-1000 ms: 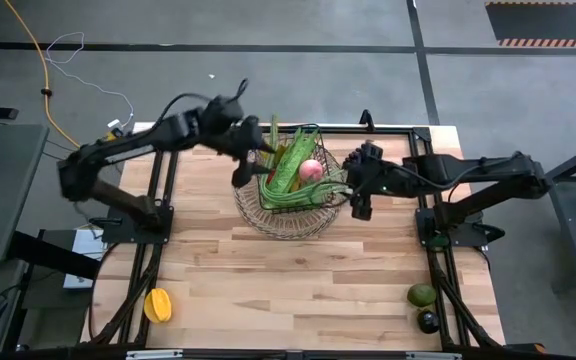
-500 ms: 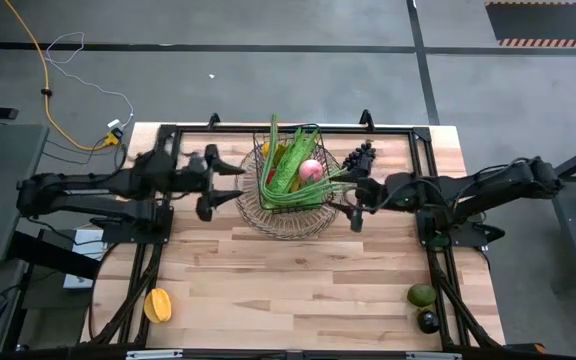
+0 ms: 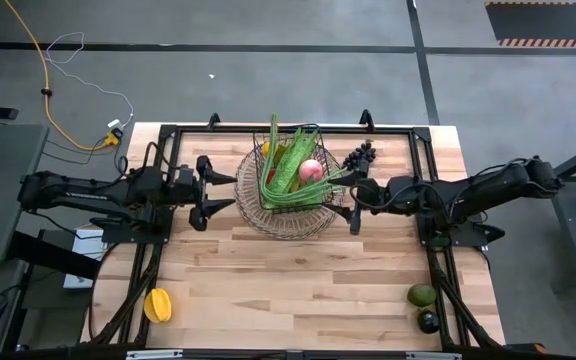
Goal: Build produce basket
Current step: Put the green lime into the black mesh basket
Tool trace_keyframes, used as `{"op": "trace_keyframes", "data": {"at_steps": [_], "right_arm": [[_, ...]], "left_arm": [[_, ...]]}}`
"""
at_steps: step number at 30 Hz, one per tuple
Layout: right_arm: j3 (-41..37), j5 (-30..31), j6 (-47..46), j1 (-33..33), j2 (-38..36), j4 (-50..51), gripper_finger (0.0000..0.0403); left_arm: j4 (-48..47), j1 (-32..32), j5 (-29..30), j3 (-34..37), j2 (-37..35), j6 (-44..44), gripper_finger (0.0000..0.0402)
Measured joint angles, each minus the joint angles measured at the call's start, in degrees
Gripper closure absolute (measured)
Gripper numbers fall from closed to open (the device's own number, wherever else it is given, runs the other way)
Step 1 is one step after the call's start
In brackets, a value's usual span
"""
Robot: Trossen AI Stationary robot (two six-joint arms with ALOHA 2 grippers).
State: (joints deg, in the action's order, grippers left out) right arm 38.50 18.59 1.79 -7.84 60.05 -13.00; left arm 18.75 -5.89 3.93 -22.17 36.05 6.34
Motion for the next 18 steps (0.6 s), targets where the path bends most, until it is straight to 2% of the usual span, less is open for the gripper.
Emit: {"op": "trace_keyframes", "data": {"at_steps": [8,10,13,18], "right_arm": [[0.00,0.02,-0.38,0.02,0.00,-0.13,0.0112],[0.65,-0.30,-5.15,-0.19,0.00,2.32,0.0112],[6.91,-3.79,-17.20,-2.63,0.14,23.36,0.0112],[18.10,-2.94,-42.49,-11.81,6.69,59.28,0.0112]], "left_arm": [[0.47,0.00,-0.22,0.00,0.02,-0.54,0.0135],[0.46,0.00,-0.23,0.00,0.02,-0.54,0.0135],[0.40,0.00,-0.23,0.00,0.03,-0.54,0.0135],[0.54,0.00,-0.24,-0.02,0.04,-1.35,0.0135]]}}
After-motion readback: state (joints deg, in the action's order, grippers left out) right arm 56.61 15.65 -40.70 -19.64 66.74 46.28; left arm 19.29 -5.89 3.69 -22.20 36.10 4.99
